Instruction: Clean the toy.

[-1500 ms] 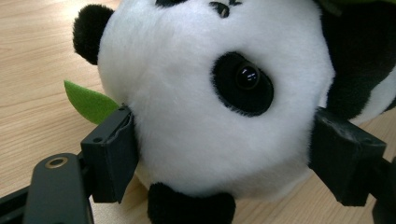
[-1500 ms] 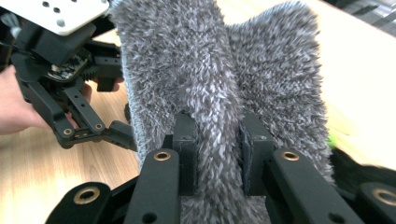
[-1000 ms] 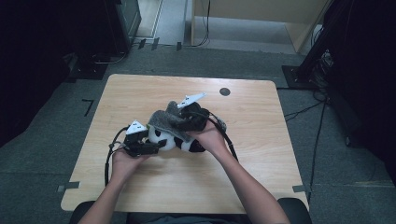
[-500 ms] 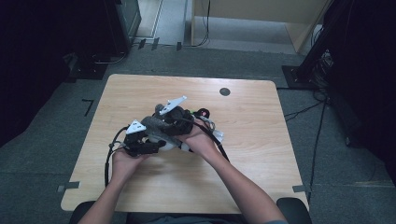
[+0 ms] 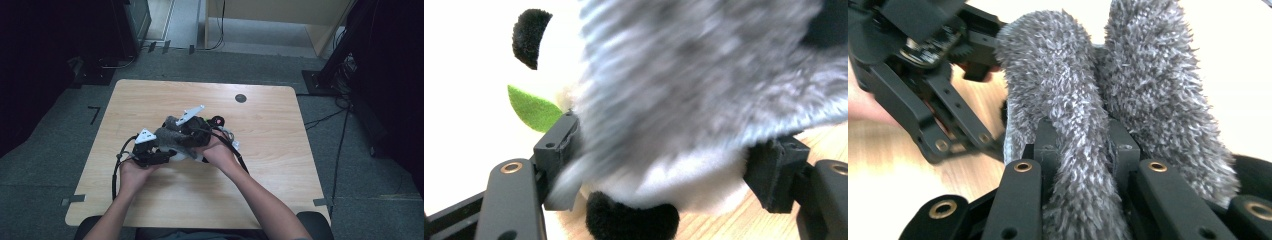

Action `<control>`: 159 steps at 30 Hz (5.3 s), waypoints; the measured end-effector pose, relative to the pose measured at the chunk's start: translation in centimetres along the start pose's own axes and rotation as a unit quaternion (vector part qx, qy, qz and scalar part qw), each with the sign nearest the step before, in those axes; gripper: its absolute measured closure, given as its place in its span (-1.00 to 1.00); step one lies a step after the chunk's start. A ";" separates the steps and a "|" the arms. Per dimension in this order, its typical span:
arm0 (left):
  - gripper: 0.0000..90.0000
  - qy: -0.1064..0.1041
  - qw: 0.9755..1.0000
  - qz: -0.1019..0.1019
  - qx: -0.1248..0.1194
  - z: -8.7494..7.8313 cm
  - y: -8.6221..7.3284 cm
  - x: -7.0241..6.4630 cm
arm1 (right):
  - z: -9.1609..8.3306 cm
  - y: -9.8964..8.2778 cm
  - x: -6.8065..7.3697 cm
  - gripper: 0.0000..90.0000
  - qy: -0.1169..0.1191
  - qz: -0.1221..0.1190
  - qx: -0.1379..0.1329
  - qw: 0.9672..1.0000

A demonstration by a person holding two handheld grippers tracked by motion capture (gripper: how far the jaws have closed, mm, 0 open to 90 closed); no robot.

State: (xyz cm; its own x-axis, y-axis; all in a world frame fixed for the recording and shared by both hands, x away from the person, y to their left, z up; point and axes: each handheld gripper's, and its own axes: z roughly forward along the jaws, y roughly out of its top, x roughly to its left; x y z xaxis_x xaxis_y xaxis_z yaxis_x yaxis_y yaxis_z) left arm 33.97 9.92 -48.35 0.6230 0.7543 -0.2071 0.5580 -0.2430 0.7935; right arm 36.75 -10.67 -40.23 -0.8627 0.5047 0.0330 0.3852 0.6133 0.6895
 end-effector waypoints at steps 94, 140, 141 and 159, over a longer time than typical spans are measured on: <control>-0.35 -0.001 1.000 -0.003 0.004 -0.1 0.0 -0.1 | -6.7 -8.2 -4.7 0.66 -0.035 0.077 -0.019 0.996; -0.35 0.001 1.000 -0.006 0.008 -0.2 0.3 -0.2 | -9.4 -10.4 -5.4 0.67 -0.052 0.121 -0.062 0.989; -0.35 0.002 1.000 -0.006 0.009 -0.2 0.3 -0.2 | -9.5 -10.3 -5.3 0.67 -0.052 0.120 -0.064 0.989; -0.35 0.002 1.000 -0.002 0.015 -0.2 0.5 -0.3 | -9.2 -6.4 -0.4 0.67 -0.006 0.056 -0.084 0.995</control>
State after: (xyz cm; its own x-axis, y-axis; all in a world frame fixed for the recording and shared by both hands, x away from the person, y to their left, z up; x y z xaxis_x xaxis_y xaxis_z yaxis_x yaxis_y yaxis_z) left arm 33.93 9.75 -47.79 0.6190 0.7575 -0.2074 0.5762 -0.2585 0.7754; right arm 31.59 -20.43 -37.98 -0.8132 0.5720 0.1076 0.4171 0.4438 0.7932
